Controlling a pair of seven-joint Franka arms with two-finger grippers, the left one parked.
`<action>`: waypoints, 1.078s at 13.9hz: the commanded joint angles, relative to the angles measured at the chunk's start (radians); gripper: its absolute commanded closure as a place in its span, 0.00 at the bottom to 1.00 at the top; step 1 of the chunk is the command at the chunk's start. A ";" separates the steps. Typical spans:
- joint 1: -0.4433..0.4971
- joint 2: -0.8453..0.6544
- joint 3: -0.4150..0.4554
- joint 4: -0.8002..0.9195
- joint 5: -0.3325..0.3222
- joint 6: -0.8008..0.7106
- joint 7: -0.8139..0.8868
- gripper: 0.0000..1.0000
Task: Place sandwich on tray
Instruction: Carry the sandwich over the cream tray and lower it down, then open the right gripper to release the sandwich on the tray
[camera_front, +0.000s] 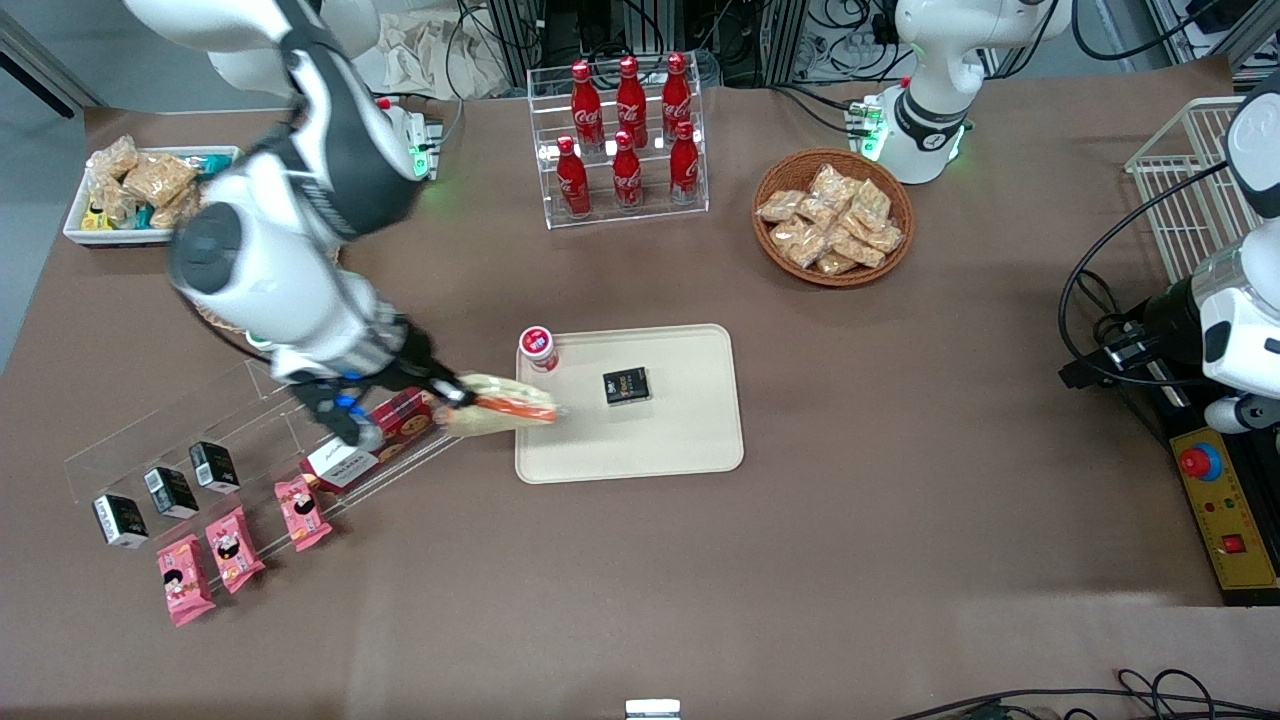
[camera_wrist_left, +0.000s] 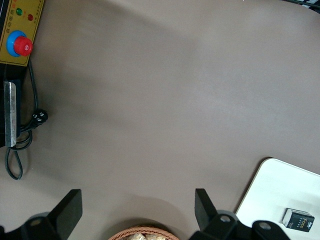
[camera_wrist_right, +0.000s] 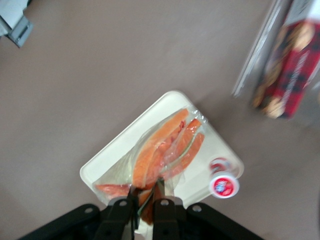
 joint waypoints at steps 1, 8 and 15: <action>0.073 0.075 -0.014 0.047 0.018 0.071 0.088 1.00; 0.173 0.242 -0.016 0.038 -0.033 0.180 0.131 0.75; 0.184 0.275 -0.019 0.046 -0.053 0.223 0.231 0.00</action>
